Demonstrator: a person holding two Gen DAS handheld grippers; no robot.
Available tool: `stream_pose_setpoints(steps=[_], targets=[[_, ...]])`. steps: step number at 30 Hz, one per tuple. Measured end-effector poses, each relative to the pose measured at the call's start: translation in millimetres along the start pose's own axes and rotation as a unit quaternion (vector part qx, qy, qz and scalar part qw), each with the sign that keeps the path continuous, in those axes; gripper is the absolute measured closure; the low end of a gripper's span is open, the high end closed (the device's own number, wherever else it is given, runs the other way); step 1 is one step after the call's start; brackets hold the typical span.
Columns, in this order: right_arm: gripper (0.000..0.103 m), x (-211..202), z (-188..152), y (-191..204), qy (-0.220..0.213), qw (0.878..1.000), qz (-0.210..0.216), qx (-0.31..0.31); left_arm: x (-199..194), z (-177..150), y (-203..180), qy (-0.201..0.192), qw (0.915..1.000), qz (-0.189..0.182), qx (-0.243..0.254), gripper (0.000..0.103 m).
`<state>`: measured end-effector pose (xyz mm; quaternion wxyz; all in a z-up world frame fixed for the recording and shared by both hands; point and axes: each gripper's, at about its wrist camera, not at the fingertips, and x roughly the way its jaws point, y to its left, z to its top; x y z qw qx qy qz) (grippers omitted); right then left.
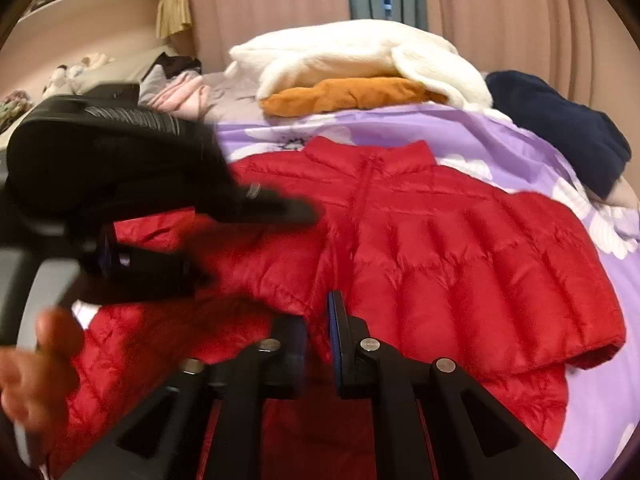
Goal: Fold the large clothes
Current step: 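Grasp the sleeve cuff with the right tool and fold it across the body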
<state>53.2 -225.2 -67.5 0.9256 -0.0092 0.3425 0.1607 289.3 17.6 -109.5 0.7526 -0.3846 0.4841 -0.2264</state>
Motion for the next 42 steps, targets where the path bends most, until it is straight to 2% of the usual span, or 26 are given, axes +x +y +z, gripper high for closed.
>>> stream_pose_setpoints(steps=[2, 4, 7, 9, 12, 15, 17, 21, 22, 23, 24, 25, 26, 29, 32, 34, 36, 38, 42], targets=[[0.083, -11, 1, -10, -0.013, 0.999, 0.016, 0.026, -9, 9, -7, -0.026, 0.9991, 0.017, 0.029, 0.09], [0.065, -26, 6, -25, -0.036, 0.997, 0.033, 0.054, -19, 19, -6, -0.047, 0.9973, 0.033, 0.046, 0.09], [0.064, -40, 15, -53, -0.066, 0.992, 0.043, 0.101, -28, 31, 6, -0.068, 0.9938, 0.07, 0.054, 0.09], [0.064, -42, 20, -73, -0.072, 0.989, 0.012, 0.129, -31, 36, 21, -0.077, 0.9919, 0.09, 0.045, 0.089], [0.064, -19, 19, -101, -0.039, 0.986, -0.019, 0.161, -19, 42, 46, -0.05, 0.9917, 0.115, 0.029, 0.084], [0.064, 16, 5, -121, 0.027, 0.98, -0.066, 0.184, -13, 42, 64, -0.055, 0.9859, 0.156, 0.025, 0.08], [0.064, 28, -6, -124, 0.049, 0.979, -0.053, 0.189, -11, 42, 76, -0.047, 0.9867, 0.155, 0.013, 0.068], [0.064, 38, -4, -111, 0.062, 0.984, -0.077, 0.146, -13, 42, 91, -0.021, 0.9907, 0.134, -0.007, 0.066], [0.064, 40, 0, -109, 0.067, 0.984, -0.082, 0.14, -19, 42, 91, -0.02, 0.9915, 0.128, -0.013, 0.059], [0.064, 39, 3, -109, 0.07, 0.984, -0.084, 0.139, -26, 41, 89, -0.021, 0.992, 0.123, -0.015, 0.048], [0.064, 34, 5, -108, 0.069, 0.984, -0.082, 0.143, -41, 38, 88, -0.03, 0.9926, 0.117, -0.014, 0.042], [0.064, 29, 6, -109, 0.066, 0.984, -0.078, 0.149, -53, 34, 85, -0.039, 0.9928, 0.113, -0.011, 0.029], [0.064, 22, 7, -108, 0.057, 0.984, -0.067, 0.156, -72, 29, 86, -0.055, 0.9927, 0.108, -0.008, 0.021], [0.064, -5, 1, -104, 0.03, 0.986, -0.042, 0.162, -117, 22, 99, -0.096, 0.9914, 0.086, -0.02, 0.02], [0.064, -23, -5, -96, 0.019, 0.987, -0.03, 0.16, -166, 14, 134, -0.145, 0.9839, 0.077, -0.071, 0.02], [0.064, -30, -7, -93, 0.015, 0.986, -0.022, 0.163, -196, 9, 166, -0.175, 0.9746, 0.078, -0.116, 0.02], [0.064, -38, -10, -89, 0.007, 0.986, -0.013, 0.167, -221, 4, 199, -0.202, 0.9627, 0.062, -0.17, 0.02], [0.064, -44, -11, -86, -0.001, 0.985, -0.009, 0.171, -237, -1, 224, -0.226, 0.9507, 0.038, -0.209, 0.02], [0.064, -50, -14, -80, -0.006, 0.983, -0.008, 0.181, -244, -4, 255, -0.247, 0.932, -0.004, -0.265, 0.02]])
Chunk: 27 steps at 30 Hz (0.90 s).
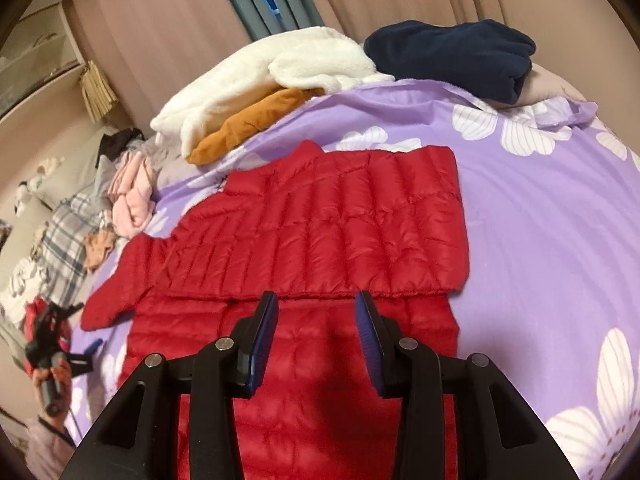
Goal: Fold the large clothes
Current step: 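Grasp the sleeve cuff with the right tool and fold it across the body, then grasp the other sleeve with the left tool and fold it across the body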
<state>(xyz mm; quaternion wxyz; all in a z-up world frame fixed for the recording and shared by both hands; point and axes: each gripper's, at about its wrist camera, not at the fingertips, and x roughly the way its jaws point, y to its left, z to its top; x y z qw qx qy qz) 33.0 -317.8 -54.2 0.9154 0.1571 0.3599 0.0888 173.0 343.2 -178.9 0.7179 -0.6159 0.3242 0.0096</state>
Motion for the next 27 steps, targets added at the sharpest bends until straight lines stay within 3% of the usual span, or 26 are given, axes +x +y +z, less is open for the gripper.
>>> stream_pose_setpoints(steps=[7, 10, 16, 19, 25, 27], targets=[[0.064, -3, -8, 7, 0.0, 1.0, -0.007, 0.009, 11, 23, -2, -0.024, 0.9994, -0.018, -0.014, 0.02], [0.064, -2, -11, 10, 0.0, 1.0, -0.01, 0.011, 11, 38, 4, -0.053, 0.9979, -0.025, -0.027, 0.02], [0.064, 1, -13, 18, 0.005, 1.0, -0.02, 0.0, 13, 63, 3, -0.094, 0.9944, -0.015, -0.047, 0.022], [0.064, 1, -15, 20, 0.006, 1.0, -0.026, -0.003, 17, 76, 1, -0.098, 0.9942, -0.002, -0.045, 0.034], [0.064, 0, -22, 16, 0.015, 0.999, -0.04, 0.0, 19, 88, 13, -0.09, 0.9941, 0.03, -0.052, 0.085], [0.064, 1, -24, 14, 0.021, 0.999, -0.046, 0.0, 15, 87, 12, -0.091, 0.994, 0.04, -0.044, 0.087]])
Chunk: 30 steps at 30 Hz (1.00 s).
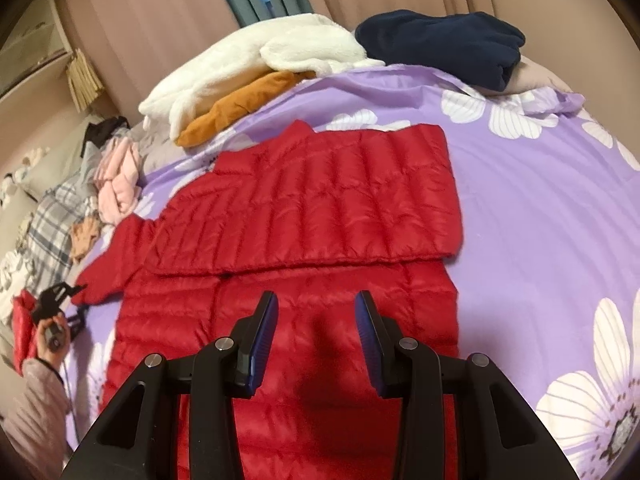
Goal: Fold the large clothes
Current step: 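Grasp the other sleeve with the left tool and fold it across the body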
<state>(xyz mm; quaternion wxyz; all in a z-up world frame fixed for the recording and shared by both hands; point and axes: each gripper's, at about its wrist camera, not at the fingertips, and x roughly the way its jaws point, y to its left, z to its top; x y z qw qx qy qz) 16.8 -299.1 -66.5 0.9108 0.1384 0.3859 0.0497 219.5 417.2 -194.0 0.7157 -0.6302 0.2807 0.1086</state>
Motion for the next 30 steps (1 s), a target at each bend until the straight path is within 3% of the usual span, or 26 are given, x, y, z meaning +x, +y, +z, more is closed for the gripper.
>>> stream_pose_setpoints(steps=[4, 7, 11, 14, 20, 21, 23, 29, 30], targets=[[0.064, 0, -2, -1, 0.005, 1.0, 0.002, 0.005, -15, -7, -29, -0.019, 0.9975, 0.018, 0.066, 0.093], [0.064, -1, -2, 3, 0.006, 1.0, 0.004, 0.001, -32, -21, -71, -0.035, 0.9884, 0.019, 0.147, 0.094], [0.064, -3, -5, 7, 0.007, 1.0, 0.01, -0.002, -57, -62, -135, -0.061, 0.9638, 0.0, 0.26, 0.094], [0.064, -4, -8, 8, 0.01, 1.0, 0.018, 0.0, -69, -105, -179, -0.063, 0.9396, -0.025, 0.335, 0.093], [0.063, -14, -15, 1, 0.007, 1.0, 0.027, 0.007, -76, -225, -241, -0.034, 0.8679, -0.066, 0.491, 0.09], [0.063, -16, -16, -2, 0.006, 1.0, 0.028, 0.012, -71, -253, -247, -0.022, 0.8496, -0.067, 0.523, 0.09], [0.063, -19, -18, -7, 0.005, 0.999, 0.029, 0.02, -62, -290, -250, -0.005, 0.8238, -0.06, 0.564, 0.089], [0.063, -30, -23, -29, 0.0, 0.999, 0.02, 0.046, -10, -405, -233, 0.096, 0.7439, -0.04, 0.66, 0.089], [0.063, -32, -23, -34, -0.002, 0.998, 0.019, 0.053, 6, -423, -225, 0.12, 0.723, -0.027, 0.68, 0.089]])
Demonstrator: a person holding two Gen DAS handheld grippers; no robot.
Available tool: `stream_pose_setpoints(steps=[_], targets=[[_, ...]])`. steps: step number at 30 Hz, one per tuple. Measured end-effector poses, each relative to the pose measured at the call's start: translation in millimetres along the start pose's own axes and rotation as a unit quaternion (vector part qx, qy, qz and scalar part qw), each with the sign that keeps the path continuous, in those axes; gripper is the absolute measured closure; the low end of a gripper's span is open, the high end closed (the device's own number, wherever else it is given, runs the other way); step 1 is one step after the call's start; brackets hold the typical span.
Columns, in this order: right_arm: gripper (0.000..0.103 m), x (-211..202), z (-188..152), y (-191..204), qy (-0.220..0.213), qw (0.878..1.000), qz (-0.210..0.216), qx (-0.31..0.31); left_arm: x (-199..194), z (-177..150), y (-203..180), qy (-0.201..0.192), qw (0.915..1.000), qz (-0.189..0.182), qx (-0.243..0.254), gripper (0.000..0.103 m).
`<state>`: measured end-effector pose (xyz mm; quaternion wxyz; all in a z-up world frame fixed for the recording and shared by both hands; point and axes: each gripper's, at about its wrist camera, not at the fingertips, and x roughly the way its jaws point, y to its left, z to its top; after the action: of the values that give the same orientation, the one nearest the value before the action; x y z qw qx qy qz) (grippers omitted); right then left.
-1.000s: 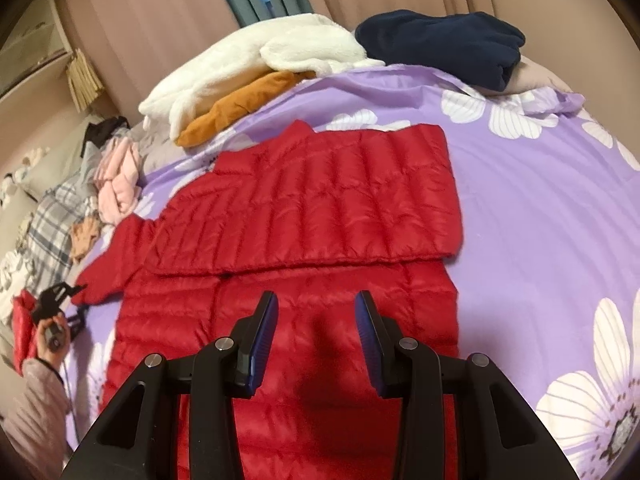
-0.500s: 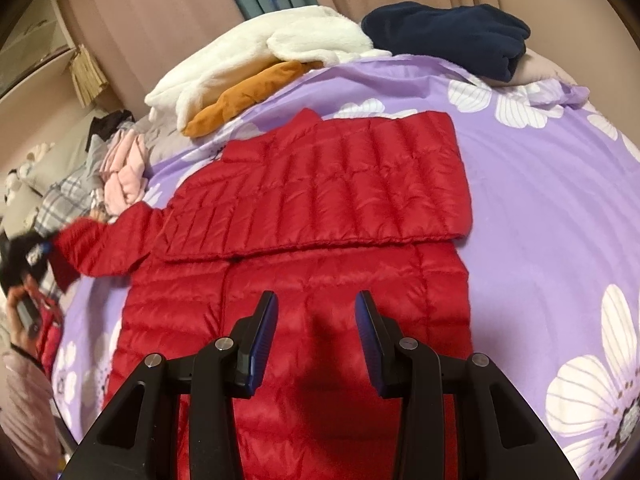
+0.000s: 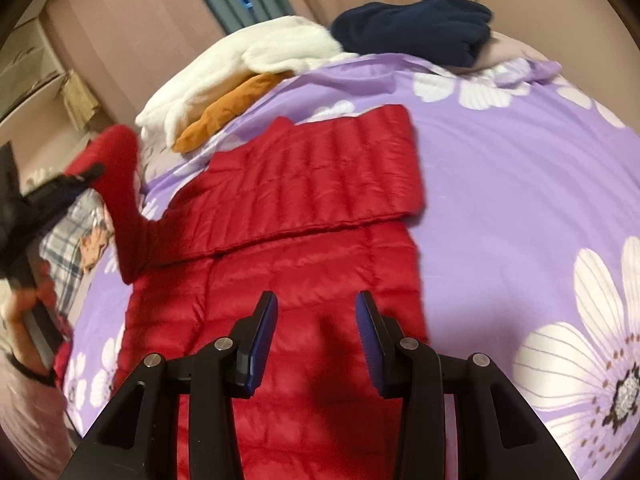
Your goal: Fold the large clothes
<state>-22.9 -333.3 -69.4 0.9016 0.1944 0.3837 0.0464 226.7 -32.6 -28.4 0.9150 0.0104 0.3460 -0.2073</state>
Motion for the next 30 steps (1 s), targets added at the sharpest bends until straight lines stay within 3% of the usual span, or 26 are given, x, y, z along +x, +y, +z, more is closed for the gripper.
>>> stream_pose_setpoints(steps=[3, 6, 9, 13, 19, 23, 26, 30], targets=[[0.063, -7, 0, -14, -0.006, 1.0, -0.003, 0.019, 43, -17, -32, 0.069, 0.9962, -0.006, 0.052, 0.089], [0.063, -12, 2, -26, -0.01, 0.999, -0.007, 0.036, 76, -38, -47, 0.139, 0.9879, -0.023, 0.064, 0.086], [0.063, -16, 4, -36, -0.013, 0.999, -0.006, 0.048, 77, -47, -47, 0.153, 0.9856, -0.048, 0.053, 0.078], [0.057, -11, 11, -40, -0.012, 0.998, 0.009, 0.055, 52, -57, -28, 0.135, 0.9887, -0.054, 0.037, 0.06], [0.057, 22, 32, -36, 0.0, 0.996, 0.048, 0.074, 18, -67, 27, 0.105, 0.9928, -0.044, -0.036, 0.049], [0.055, 54, 59, -28, 0.005, 0.992, 0.084, 0.096, -3, -74, 72, 0.083, 0.9908, -0.017, -0.106, 0.047], [0.05, 82, 77, -21, 0.01, 0.991, 0.074, 0.107, -10, -80, 102, 0.076, 0.9852, 0.001, -0.153, 0.046], [0.051, 116, 86, -21, 0.04, 0.985, 0.092, 0.144, -18, -89, 117, 0.076, 0.9809, 0.013, -0.178, 0.046]])
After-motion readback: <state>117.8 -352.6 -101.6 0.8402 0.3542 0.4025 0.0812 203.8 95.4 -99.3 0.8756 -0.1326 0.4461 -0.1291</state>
